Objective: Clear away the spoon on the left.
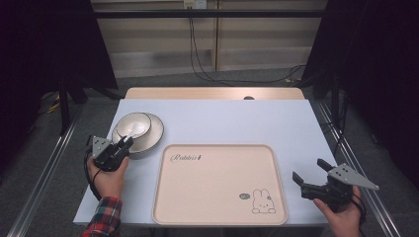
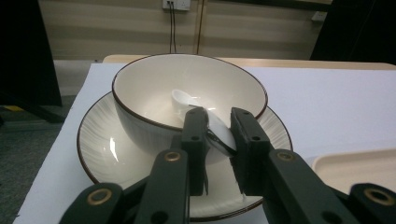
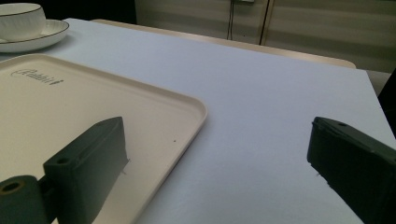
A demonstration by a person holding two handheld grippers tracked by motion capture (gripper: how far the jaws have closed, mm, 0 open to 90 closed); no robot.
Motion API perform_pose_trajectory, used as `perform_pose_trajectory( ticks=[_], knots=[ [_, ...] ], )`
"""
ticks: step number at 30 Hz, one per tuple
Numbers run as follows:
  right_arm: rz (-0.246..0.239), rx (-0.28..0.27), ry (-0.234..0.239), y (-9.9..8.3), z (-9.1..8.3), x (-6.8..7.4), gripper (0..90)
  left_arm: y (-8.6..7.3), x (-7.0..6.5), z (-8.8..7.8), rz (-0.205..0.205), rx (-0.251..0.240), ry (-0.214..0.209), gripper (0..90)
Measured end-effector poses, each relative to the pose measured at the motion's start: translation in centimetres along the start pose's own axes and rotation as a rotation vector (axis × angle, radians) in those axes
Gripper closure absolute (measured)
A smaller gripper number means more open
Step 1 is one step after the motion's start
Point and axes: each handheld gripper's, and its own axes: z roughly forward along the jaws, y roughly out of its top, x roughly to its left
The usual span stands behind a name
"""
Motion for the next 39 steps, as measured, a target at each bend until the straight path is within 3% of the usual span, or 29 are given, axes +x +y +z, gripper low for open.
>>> perform_pose_trajectory(
  ticks=[4,10,17,20,30,35,39],
  knots=[
    [-0.002,0.001,-0.001,0.0,0.0,0.0,4.3,0.1,0.1,-0.1,0.0,-0.009,-0.009,84.4],
    [-0.01,-0.001,0.001,0.0,0.1,0.0,4.3,0.2,0.3,-0.3,-0.009,-0.02,-0.005,84.7],
    [0.003,0.001,0.007,0.0,0.0,0.0,4.3,1.3,0.4,-0.7,-0.007,-0.082,0.009,84.7],
    [0.003,-0.005,0.005,0.0,0.1,-0.1,4.2,2.1,0.4,-0.1,-0.011,-0.117,-0.004,84.7],
    [0.013,-0.007,0.015,0.1,0.4,-0.3,4.2,3.0,0.4,2.3,-0.009,-0.161,0.033,84.7],
    [0.015,-0.009,0.018,0.1,0.4,-0.2,4.2,4.1,0.2,3.4,0.013,-0.153,0.046,84.8],
    [0.013,-0.009,0.026,0.0,0.4,-0.3,4.1,4.5,0.1,3.7,-0.002,-0.149,0.052,84.9]
  ],
)
